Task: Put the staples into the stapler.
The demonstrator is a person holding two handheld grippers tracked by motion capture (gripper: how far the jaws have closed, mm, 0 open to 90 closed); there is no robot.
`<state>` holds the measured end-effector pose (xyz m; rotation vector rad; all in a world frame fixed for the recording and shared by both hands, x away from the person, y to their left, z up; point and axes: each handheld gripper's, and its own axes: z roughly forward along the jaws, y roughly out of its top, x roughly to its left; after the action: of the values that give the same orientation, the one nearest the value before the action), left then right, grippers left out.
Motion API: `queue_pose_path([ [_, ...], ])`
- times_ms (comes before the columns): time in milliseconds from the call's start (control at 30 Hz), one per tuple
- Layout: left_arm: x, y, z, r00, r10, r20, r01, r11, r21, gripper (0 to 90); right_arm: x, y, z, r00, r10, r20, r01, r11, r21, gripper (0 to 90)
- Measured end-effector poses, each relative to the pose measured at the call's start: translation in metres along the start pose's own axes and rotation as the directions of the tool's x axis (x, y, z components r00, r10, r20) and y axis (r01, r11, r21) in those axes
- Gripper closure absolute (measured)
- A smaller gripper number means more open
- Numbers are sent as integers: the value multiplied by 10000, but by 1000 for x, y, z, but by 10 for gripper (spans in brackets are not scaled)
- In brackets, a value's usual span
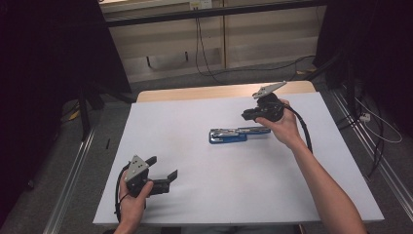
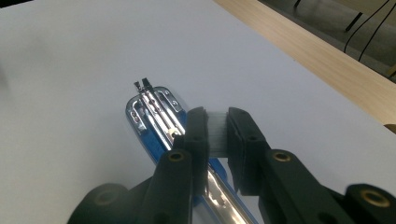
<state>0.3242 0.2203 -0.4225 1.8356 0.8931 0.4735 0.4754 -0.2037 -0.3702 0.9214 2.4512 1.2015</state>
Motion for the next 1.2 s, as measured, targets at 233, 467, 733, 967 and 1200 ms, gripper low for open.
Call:
queue_pose_path([
  [233, 0, 0, 0, 10000, 20, 11, -20, 10000, 41, 56, 5, 3, 6, 9992, -48, -403, 49, 10000, 28, 790],
  [467, 0, 0, 0, 10000, -51, -6, 51, 10000, -19, 56, 10, 7, 12, 9981, -141, -603, 143, 9999, 33, 790],
  [733, 0, 0, 0, 10000, 5, 17, -5, 10000, -17, 56, 18, 11, 24, 9950, -398, -916, 417, 9989, 198, 790],
  [967, 0, 0, -1, 10000, -32, 0, 32, 10000, -33, 56, 22, 17, 32, 9928, -573, -1052, 606, 9977, 291, 790],
  [1200, 0, 0, -1, 10000, -24, 19, 24, 10000, -42, 57, 24, 17, 43, 9909, -711, -1146, 775, 9956, 528, 791],
])
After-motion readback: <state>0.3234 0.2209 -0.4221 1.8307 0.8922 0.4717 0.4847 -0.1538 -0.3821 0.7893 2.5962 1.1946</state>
